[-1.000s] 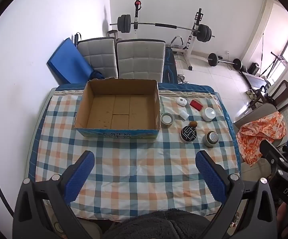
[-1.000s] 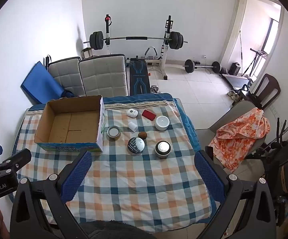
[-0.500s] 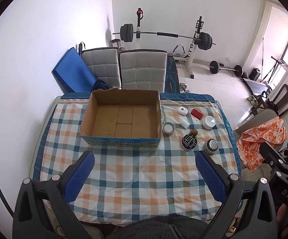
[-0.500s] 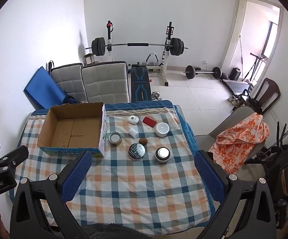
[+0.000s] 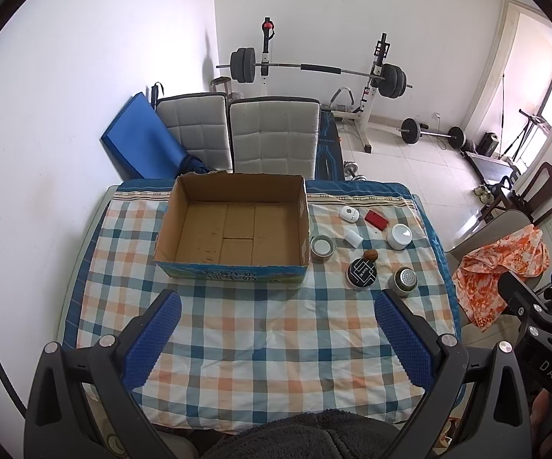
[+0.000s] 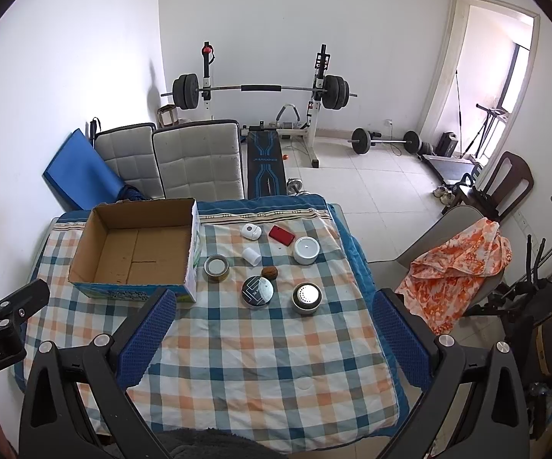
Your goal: Organize rigid objects
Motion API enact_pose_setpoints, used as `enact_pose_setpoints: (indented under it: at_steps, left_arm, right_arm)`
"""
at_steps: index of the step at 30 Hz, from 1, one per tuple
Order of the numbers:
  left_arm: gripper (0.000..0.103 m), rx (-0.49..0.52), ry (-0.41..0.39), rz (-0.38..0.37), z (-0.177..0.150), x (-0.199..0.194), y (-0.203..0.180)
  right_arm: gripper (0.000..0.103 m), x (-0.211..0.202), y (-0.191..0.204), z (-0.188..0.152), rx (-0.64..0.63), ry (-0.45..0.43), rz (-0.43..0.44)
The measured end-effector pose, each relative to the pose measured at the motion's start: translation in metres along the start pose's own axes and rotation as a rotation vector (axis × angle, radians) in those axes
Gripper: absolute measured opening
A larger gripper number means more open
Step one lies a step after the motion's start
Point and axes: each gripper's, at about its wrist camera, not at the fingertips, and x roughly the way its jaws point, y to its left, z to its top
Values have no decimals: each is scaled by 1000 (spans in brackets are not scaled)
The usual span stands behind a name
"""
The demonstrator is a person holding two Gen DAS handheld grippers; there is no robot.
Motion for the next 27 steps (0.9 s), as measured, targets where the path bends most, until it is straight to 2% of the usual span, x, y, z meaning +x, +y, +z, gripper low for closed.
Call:
enact_pose_setpoints:
  at_steps: [27]
  left_arm:
    - [103,-15,-25,5,11,-6,7]
  right_arm:
    - [103,-10,1,5,-15,-53,8]
